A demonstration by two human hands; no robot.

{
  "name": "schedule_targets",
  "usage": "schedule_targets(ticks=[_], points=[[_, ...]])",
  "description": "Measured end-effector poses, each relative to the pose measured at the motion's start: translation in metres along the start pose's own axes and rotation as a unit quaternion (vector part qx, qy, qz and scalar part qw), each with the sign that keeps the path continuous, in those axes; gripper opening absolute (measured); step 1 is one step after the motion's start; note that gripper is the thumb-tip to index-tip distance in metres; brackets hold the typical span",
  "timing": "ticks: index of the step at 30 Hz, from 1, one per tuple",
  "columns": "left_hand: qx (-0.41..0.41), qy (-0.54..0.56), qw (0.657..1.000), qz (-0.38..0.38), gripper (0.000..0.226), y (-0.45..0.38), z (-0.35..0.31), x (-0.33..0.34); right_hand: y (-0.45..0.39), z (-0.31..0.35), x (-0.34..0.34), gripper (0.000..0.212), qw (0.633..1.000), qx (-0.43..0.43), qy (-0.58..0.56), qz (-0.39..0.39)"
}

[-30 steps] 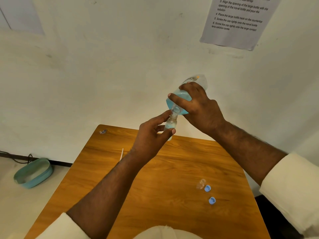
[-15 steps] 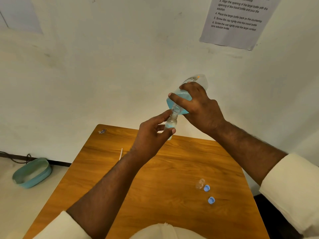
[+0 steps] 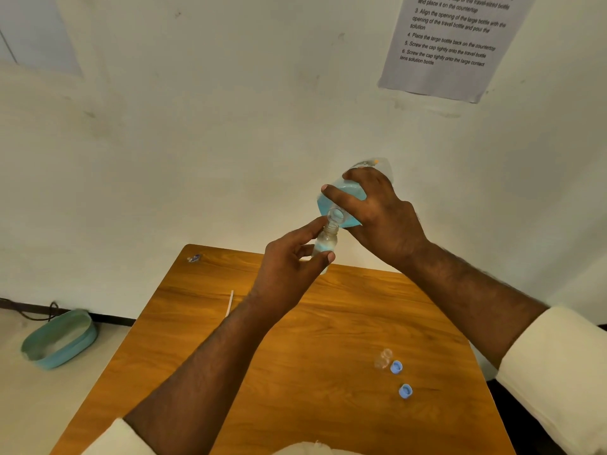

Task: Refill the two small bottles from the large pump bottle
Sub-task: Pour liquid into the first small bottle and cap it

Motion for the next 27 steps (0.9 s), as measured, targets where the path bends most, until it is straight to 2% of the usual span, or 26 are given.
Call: schedule_targets(ticks=[8, 14, 16, 20, 23, 27], points=[[-0.012, 0.058, 0.998, -0.015, 0.055, 0.008, 0.015, 0.002, 0.017, -0.008, 0.025, 0.064, 0.994, 0.071, -0.078, 0.002], [-0.046, 0.139, 0.989, 0.000, 0.049, 0.022, 0.040, 0.009, 0.052, -0.016, 0.068, 0.072, 0.966, 0.147, -0.211, 0.011], [-0.051, 0.154, 0.987, 0.004, 0.046, 0.027, 0.047, 0.011, 0.069, -0.018, 0.091, 0.076, 0.947, 0.181, -0.264, 0.029], [-0.064, 0.124, 0.990, 0.001, 0.039, 0.040, 0.057, 0.016, 0.116, -0.025, 0.141, 0.077, 0.879, 0.292, -0.373, 0.050], [-0.075, 0.094, 0.993, 0.002, 0.036, 0.051, 0.066, 0.021, 0.153, -0.017, 0.181, 0.073, 0.838, 0.357, -0.403, 0.087], [-0.126, 0.101, 0.987, 0.022, 0.036, 0.065, 0.084, 0.029, 0.191, -0.002, 0.219, 0.077, 0.803, 0.389, -0.432, 0.134]])
Point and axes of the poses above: each hand's wrist, its own y-axis away from the middle knuckle, its own x-axis out of the palm, z = x × y, the point moved 10 cm from there along -y, towards the middle knuckle, and after that the axes turned 5 degrees about -y, right-handed, at the moved point
